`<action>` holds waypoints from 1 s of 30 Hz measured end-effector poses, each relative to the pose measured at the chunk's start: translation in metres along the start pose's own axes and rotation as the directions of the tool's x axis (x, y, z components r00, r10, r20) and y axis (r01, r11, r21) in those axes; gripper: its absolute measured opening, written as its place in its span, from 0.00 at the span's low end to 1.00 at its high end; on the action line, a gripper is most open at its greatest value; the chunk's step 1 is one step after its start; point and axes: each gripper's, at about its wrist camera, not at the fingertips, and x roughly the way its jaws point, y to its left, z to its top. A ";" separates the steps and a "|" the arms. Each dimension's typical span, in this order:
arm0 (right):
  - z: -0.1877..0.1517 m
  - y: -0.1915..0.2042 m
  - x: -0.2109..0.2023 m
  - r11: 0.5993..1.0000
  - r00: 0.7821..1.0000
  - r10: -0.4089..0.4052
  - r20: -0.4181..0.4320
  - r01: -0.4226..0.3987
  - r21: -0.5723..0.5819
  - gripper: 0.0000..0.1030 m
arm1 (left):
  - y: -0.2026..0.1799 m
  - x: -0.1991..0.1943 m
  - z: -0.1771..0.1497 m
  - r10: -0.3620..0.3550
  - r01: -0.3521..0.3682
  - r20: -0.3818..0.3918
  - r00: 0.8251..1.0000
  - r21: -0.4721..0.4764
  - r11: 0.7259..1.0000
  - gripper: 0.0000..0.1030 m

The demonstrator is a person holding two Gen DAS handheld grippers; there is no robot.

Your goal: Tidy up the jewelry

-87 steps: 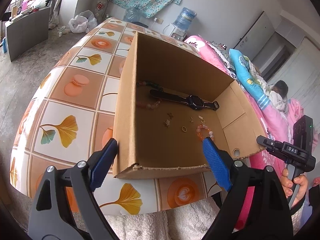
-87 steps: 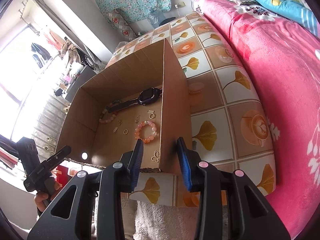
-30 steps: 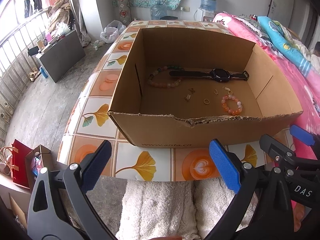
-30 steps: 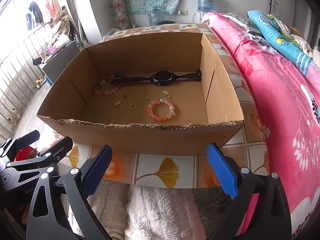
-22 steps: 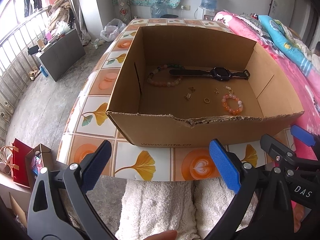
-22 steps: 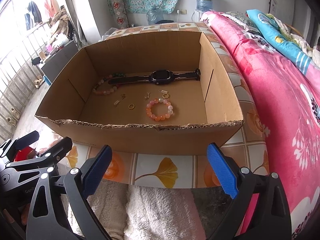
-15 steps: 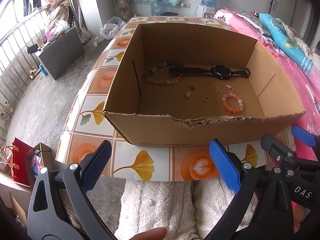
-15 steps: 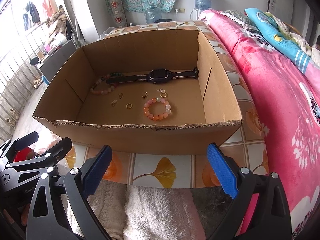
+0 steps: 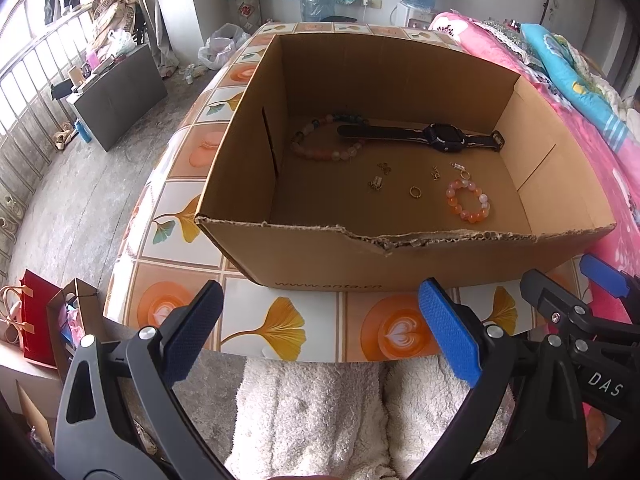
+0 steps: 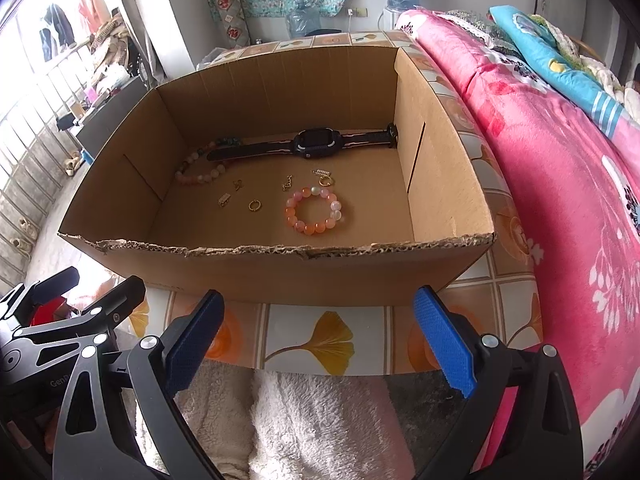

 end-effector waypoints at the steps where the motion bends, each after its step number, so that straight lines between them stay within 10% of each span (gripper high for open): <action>1: 0.000 0.000 0.000 1.000 1.000 0.000 0.000 0.000 0.001 0.90 | 0.001 0.000 0.000 -0.003 0.003 -0.001 1.000 -0.001 1.000 0.92; 30: 0.002 0.002 0.002 1.000 1.000 -0.004 -0.011 0.004 0.010 0.91 | 0.003 0.003 0.001 -0.015 0.014 -0.012 1.000 -0.013 1.000 0.92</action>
